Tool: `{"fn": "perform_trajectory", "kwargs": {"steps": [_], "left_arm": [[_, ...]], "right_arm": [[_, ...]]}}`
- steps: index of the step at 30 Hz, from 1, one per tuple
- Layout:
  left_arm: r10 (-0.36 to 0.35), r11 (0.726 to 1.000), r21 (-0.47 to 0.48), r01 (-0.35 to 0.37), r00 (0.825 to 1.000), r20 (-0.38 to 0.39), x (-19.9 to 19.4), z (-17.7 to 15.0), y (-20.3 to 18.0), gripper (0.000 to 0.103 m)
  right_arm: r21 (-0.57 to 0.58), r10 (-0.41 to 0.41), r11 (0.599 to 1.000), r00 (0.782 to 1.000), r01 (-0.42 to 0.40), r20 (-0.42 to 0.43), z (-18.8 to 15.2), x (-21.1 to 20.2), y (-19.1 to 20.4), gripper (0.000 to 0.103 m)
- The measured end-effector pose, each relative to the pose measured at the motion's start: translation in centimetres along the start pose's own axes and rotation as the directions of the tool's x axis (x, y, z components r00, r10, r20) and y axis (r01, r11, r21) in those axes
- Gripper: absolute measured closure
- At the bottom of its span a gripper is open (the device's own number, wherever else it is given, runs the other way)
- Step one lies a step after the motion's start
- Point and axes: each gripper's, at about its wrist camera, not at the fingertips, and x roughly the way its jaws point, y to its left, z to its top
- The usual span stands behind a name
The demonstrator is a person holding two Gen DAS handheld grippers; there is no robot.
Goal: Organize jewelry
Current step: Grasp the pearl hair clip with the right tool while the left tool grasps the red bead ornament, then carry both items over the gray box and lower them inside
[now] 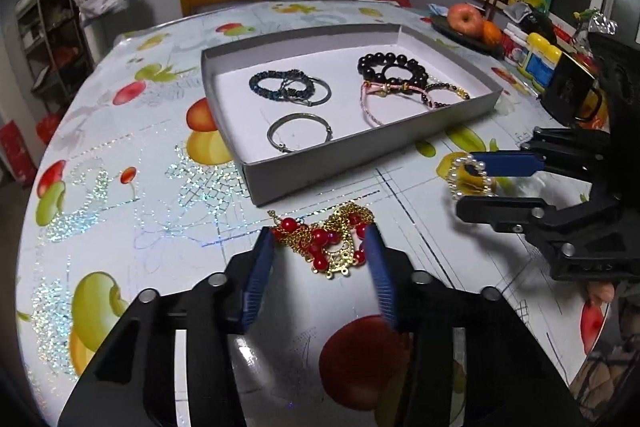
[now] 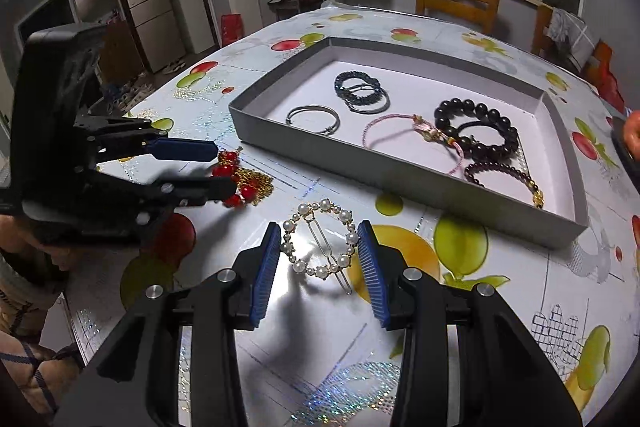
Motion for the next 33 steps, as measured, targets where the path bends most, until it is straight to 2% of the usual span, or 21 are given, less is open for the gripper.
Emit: {"fn": "perform_trajectory", "kwargs": {"steps": [3,5,6,7,12,16,18,21,22,24,33], "left_arm": [[-0.002,1.0,-0.003,0.002,1.0,-0.003,0.1,0.0,0.0,0.075],[-0.004,1.0,-0.001,0.004,1.0,0.0,0.0,0.0,0.0,0.079],[-0.004,1.0,-0.002,0.004,1.0,0.007,-0.2,-0.1,0.0,0.089],[-0.005,1.0,-0.004,0.005,1.0,0.008,-0.3,-0.1,0.0,0.093],[-0.036,0.999,-0.012,0.036,0.999,0.014,-0.7,-0.4,0.2,0.095],[-0.023,1.0,-0.019,0.023,1.0,-0.003,-0.2,-0.3,0.3,0.095],[-0.029,0.999,-0.016,0.029,1.0,-0.007,-0.2,-0.3,0.2,0.088],[-0.031,0.999,-0.017,0.031,0.999,-0.008,0.0,-0.2,0.2,0.087],[-0.039,0.999,-0.018,0.039,0.999,-0.007,0.0,-0.2,0.3,0.087],[-0.058,0.998,-0.011,0.058,0.998,-0.003,-0.1,-0.3,0.1,0.095],[-0.066,0.998,0.013,0.065,0.995,0.074,-2.8,0.2,-0.8,0.095]], "right_arm": [[0.006,0.004,1.0,1.0,-0.004,0.001,-0.1,0.1,-0.2,0.063],[0.008,0.006,1.0,1.0,-0.006,0.001,-0.2,0.2,-0.3,0.063],[0.008,0.008,1.0,1.0,-0.008,0.0,-0.3,0.2,-0.4,0.063],[0.009,0.009,1.0,1.0,-0.009,-0.001,-0.3,0.2,-0.4,0.063],[0.01,0.012,1.0,1.0,-0.012,-0.003,-0.3,0.3,-0.4,0.063],[0.007,0.011,1.0,1.0,-0.01,-0.007,-0.3,0.3,-0.3,0.063],[0.006,0.01,1.0,1.0,-0.01,-0.009,-0.3,0.2,-0.3,0.063],[0.005,0.009,1.0,1.0,-0.009,-0.012,-0.3,0.2,-0.3,0.063],[0.005,0.009,1.0,1.0,-0.009,-0.012,-0.4,0.2,-0.2,0.063],[0.006,0.009,1.0,1.0,-0.009,-0.009,-0.4,0.2,-0.3,0.063],[0.007,0.008,1.0,1.0,-0.008,0.008,-0.2,-0.3,-0.4,0.063]]}}
